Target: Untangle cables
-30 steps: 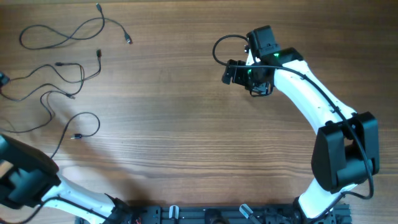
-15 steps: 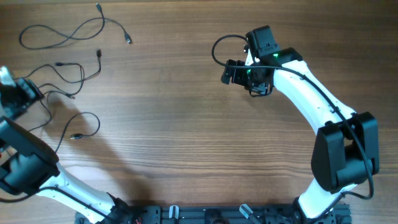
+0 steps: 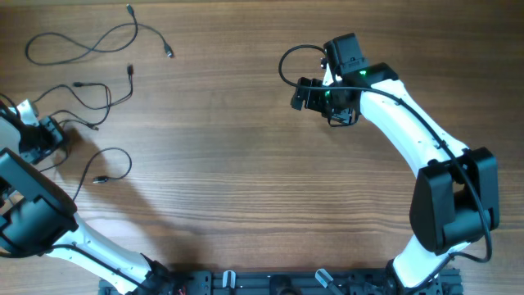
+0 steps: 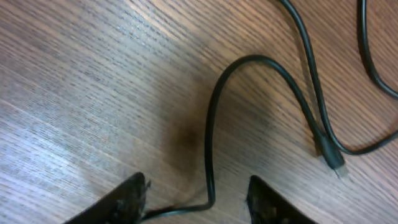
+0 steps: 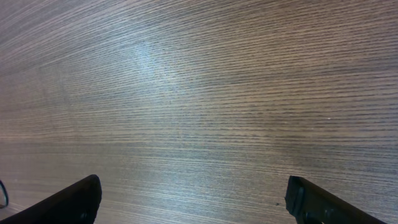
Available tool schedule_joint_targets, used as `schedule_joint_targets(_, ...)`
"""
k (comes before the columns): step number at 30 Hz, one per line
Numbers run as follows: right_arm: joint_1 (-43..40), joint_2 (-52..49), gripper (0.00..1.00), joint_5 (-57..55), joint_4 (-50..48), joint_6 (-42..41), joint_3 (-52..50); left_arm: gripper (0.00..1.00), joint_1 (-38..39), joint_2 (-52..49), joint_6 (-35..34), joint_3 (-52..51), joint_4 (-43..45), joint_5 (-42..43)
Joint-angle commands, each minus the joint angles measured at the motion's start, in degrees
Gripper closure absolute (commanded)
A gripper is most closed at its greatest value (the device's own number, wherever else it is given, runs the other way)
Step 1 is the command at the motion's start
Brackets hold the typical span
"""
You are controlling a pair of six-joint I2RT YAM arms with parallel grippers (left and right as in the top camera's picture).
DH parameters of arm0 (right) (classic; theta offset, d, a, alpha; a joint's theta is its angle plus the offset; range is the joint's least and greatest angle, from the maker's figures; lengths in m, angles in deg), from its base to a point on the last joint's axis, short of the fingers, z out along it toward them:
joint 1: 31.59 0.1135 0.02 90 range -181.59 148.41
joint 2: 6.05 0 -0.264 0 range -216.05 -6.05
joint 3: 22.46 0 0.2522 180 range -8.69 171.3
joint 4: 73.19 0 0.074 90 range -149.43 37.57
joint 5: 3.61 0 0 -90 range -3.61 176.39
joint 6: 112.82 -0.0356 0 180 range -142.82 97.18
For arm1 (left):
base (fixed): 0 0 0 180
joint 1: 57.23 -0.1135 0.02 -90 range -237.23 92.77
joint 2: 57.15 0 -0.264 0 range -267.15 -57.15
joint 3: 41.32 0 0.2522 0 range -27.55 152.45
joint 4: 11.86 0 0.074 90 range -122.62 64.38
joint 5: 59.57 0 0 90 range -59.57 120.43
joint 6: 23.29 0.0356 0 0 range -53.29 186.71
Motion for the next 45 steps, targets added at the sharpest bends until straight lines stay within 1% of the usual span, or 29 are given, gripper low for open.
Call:
schedule_joint_targets(1, 0.39, 0.04, 0.04, 0.26, -0.33, 0.39, -0.07, 0.52, 0.24, -0.22, 0.68, -0.59, 1.55, -0.11)
schedule_joint_targets(2, 0.39, 0.04, 0.04, 0.28, -0.44, 0.39, -0.07, 0.53, 0.24, -0.22, 0.68, -0.59, 1.88, -0.09)
schedule_joint_targets(6, 0.39, 0.04, 0.04, 0.28, -0.48, 0.37, -0.07, 0.65, 0.24, -0.22, 0.68, -1.36, 3.80, 4.26)
schedule_joint_targets(9, 0.39, 0.04, 0.04, 0.28, -0.48, 0.37, -0.07, 0.81, 0.24, -0.22, 0.68, -1.99, 4.44, 5.68)
schedule_joint_targets(11, 0.39, 0.04, 0.04, 0.28, -0.46, 0.37, -0.07, 0.87, 0.24, -0.22, 0.68, -2.01, 4.28, 5.64)
schedule_joint_targets(12, 0.39, 0.04, 0.04, 0.28, -0.44, 0.37, -0.07, 0.89, 0.24, -0.22, 0.68, -2.01, 4.24, 5.66)
schedule_joint_targets(16, 0.39, 0.04, 0.04, 0.31, -0.35, 0.37, -0.07, 0.92, 0.24, -0.22, 0.68, -2.01, 3.93, 5.64)
schedule_joint_targets(17, 0.39, 0.04, 0.04, 0.31, -0.24, 0.37, -0.07, 0.96, 0.24, -0.22, 0.68, -2.01, 3.82, 5.64)
schedule_joint_targets(21, 0.39, 0.04, 0.04, 0.31, 0.22, 0.39, -0.07, 0.96, 0.24, 0.09, 0.63, -1.84, 3.21, 5.25)
schedule_joint_targets(25, 0.39, 0.04, 0.03, 0.28, 0.17, 0.37, -0.07, 0.96, 0.17, 2.75, 0.63, -1.09, 1.75, 11.52)
schedule_joint_targets(27, 0.39, 0.04, 0.04, 0.28, 0.11, 0.37, -0.07, 0.96, 0.13, 4.70, 0.66, -1.03, 1.60, 13.25)
schedule_joint_targets(33, 0.39, 0.04, 0.04, 0.31, 0.11, 0.37, -0.07, 0.96, 0.13, 10.54, 0.68, -1.03, 0.17, 13.77)
schedule_joint_targets(35, 0.39, 0.04, 0.04, 0.31, 0.00, 0.37, -0.07, 0.96, 0.00, 11.74, 0.70, -1.03, -0.83, 16.35)
schedule_joint_targets(38, 0.39, 0.04, 0.04, 0.28, -0.02, 0.39, -0.07, 0.96, -0.66, 12.20, 0.70, -1.05, -3.06, 22.58)
schedule_joint_targets(39, 0.39, 0.04, 0.04, 0.31, -0.02, 0.39, -0.07, 0.96, -0.85, 12.17, 0.70, -1.05, -4.09, 23.50)
schedule_joint_targets(45, 0.39, 0.04, 0.03, 0.28, -0.20, 0.39, -0.07, 0.96, -1.07, 12.11, 4.28, -1.05, -11.93, 22.88)
